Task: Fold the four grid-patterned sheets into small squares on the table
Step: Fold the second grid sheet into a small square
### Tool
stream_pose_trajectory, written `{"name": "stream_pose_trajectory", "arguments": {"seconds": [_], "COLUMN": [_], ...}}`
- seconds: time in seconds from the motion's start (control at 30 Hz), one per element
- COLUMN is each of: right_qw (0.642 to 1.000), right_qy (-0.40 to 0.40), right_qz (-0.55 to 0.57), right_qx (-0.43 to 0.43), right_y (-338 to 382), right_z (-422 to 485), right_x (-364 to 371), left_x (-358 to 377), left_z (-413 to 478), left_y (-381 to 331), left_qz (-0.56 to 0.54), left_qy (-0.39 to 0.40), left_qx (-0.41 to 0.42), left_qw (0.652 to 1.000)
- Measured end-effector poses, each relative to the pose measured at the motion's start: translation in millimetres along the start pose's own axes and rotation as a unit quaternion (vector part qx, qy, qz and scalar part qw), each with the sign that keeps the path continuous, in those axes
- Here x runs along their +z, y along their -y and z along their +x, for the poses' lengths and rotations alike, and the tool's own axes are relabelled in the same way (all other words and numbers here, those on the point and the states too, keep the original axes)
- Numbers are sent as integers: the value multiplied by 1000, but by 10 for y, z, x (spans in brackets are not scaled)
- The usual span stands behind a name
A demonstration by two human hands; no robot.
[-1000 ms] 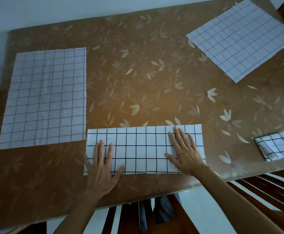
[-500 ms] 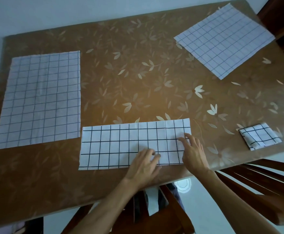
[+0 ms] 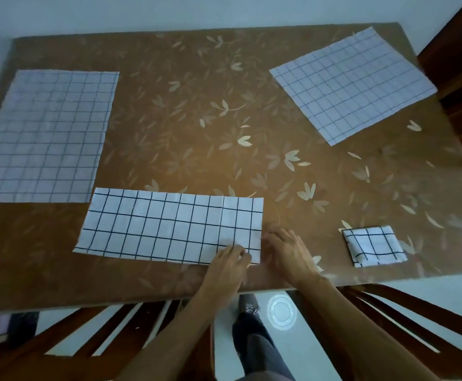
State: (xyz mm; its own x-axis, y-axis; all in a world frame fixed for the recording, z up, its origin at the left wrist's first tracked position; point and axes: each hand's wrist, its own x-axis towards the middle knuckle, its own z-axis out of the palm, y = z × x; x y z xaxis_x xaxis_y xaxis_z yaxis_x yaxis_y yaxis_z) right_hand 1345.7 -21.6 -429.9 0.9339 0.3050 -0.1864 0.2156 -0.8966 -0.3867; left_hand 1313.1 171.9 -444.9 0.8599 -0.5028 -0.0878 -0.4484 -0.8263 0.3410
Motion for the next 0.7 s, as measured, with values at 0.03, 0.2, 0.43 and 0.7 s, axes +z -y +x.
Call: {"name": "stream_pose_trajectory", "arguments": {"seconds": [0.03,0.2,0.43,0.7], "right_qw": [1000,992,986,984], "right_qy": [2,12,-39,-109], "right_qz": [-6,-84,-87,-136], "right_qx": [-10,-91,-134,-28], "right_y": [-47,-168,-117,-255], "right_z": [-1,20,234,11], "right_x": [-16,-173,-218,-350], "left_x": [9,-239,-525,-553], "left_z": [-27,-146,-289,-255], "left_y": [-21,-216,-122,-186], "left_qz": [-21,-227,-222,-156], "left_qy": [-9,-17,-121,-122], "left_qx": [2,-56,-80,-72], "left_qw": [1000,972,964,977]}}
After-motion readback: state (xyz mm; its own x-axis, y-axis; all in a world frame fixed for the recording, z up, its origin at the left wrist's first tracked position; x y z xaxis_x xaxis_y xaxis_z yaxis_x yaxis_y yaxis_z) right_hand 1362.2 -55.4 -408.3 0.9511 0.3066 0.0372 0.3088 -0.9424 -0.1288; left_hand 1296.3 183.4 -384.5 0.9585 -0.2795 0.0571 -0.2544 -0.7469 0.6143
